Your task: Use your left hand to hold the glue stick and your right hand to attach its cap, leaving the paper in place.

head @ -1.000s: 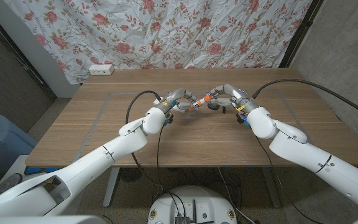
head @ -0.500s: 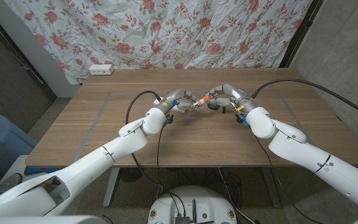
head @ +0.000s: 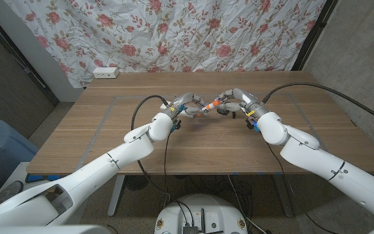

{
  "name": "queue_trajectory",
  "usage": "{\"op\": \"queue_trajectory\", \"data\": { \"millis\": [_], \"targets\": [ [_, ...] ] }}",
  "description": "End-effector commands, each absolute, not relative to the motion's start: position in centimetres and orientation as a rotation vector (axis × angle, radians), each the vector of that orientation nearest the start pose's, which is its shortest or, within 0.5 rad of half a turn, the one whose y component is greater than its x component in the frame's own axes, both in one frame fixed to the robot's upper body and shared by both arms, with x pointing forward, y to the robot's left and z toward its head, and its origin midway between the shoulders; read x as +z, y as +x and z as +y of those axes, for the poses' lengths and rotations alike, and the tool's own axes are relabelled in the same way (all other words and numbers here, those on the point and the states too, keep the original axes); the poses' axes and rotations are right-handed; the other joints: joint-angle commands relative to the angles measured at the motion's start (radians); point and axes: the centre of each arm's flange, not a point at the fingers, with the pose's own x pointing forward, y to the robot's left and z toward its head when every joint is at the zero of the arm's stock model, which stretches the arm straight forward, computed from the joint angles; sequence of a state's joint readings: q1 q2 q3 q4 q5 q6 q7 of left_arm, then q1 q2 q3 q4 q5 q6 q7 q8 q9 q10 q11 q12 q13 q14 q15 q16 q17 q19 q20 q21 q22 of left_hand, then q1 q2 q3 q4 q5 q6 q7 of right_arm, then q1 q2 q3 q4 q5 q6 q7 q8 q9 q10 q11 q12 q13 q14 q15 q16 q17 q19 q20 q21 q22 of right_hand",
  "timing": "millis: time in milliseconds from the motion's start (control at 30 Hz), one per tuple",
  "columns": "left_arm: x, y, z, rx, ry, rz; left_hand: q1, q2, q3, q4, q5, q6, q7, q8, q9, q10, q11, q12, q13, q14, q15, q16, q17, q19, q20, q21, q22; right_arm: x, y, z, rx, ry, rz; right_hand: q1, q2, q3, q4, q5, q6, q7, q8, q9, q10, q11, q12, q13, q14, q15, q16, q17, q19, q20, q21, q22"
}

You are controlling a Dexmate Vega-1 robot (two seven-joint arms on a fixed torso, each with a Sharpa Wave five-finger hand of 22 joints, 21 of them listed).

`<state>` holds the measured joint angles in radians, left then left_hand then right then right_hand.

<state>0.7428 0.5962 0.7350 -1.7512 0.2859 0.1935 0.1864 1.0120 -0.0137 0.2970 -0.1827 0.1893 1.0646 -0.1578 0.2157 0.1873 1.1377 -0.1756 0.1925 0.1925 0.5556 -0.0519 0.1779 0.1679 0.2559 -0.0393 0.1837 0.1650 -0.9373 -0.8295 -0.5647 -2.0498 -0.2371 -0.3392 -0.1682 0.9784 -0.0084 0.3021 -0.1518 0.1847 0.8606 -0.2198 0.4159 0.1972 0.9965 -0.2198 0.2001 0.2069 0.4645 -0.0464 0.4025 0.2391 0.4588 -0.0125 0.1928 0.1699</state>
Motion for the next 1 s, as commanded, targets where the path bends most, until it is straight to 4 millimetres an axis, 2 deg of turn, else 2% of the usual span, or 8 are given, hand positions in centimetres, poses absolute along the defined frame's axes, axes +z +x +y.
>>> {"op": "queue_trajectory", "data": {
  "millis": [33,1000],
  "targets": [
    [-0.16,59.34,11.38,-0.136,1.001,-0.721,-0.056,0.064,0.021,0.017,0.006,0.053,-0.045,0.004,0.009,0.053,-0.05,0.005,0.005,0.005,-0.155,0.003,0.002,0.002,-0.009,0.004,0.004,-0.11,54.17,-18.62,0.052,-1.063,-0.643,-0.003,0.008,-0.004,-0.001,0.001,0.007,-0.001,-0.002,0.002,-0.004,-0.003,-0.003,0.002,0.003,-0.131,0.004,0.004,0.011,0.0,0.004,0.002],
    [-0.02,59.52,11.38,-0.137,1.002,-0.721,-0.067,0.064,0.028,0.02,0.005,0.054,-0.05,0.003,0.009,0.054,-0.05,0.005,0.005,0.008,-0.153,0.001,0.001,0.002,-0.01,0.004,0.004,-0.36,54.56,-17.98,0.077,-1.054,-0.636,-0.004,0.01,-0.007,-0.001,0.001,0.009,-0.001,-0.005,0.002,-0.003,-0.003,-0.002,0.002,0.002,-0.13,0.004,0.005,0.012,0.001,0.004,0.002]
  ]
}}
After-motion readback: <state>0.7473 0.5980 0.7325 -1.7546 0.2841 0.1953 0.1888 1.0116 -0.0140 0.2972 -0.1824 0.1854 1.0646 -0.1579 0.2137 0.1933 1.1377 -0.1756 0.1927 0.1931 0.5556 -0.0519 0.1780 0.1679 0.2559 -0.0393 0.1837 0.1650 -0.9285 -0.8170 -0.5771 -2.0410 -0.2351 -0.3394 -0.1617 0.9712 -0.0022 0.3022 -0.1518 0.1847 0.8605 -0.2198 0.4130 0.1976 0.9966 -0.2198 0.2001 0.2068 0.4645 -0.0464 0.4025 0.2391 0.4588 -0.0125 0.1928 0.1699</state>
